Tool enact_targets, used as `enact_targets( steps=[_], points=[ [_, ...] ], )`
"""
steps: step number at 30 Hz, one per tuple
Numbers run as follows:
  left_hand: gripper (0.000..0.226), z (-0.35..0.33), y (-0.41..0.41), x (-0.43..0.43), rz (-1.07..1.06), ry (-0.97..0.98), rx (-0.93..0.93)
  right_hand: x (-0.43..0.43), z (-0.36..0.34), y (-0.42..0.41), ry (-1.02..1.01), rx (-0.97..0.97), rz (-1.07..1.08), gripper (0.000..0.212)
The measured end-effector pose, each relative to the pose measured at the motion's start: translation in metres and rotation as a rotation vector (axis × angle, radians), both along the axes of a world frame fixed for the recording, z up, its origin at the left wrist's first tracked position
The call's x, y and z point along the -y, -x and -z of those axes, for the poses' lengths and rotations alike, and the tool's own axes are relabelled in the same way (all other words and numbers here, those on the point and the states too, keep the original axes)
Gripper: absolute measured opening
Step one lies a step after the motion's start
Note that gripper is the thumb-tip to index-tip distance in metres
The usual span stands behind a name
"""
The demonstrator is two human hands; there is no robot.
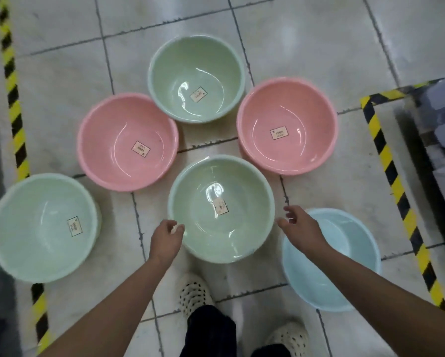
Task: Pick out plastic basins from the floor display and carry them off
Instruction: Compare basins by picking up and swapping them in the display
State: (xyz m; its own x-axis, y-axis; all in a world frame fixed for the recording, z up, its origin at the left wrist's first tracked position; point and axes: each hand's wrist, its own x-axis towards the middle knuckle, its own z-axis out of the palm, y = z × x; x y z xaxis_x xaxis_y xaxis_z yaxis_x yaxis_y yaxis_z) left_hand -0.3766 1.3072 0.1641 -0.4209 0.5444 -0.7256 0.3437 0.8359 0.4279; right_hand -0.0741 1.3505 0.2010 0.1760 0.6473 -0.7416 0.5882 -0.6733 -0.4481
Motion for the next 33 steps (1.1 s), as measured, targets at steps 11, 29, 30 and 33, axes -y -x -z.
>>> enact_targets(
  steps=[11,29,30,33],
  points=[
    [0.063,0.125,0.031,0.001,-0.224,-0.065,0.118,-0.039,0.15,0.028,0.018,0.166,-0.038,0.069],
    [0.042,0.066,0.063,0.042,-0.44,-0.094,0.161,-0.012,0.076,0.048,0.055,0.153,-0.138,0.043],
    [0.042,0.046,0.071,0.046,-0.444,-0.087,0.155,-0.014,0.053,0.054,0.062,0.14,-0.164,0.042],
    [0.046,-0.024,0.1,0.056,-0.446,-0.072,0.16,-0.023,-0.019,0.08,0.057,0.104,-0.256,0.04]
  ],
)
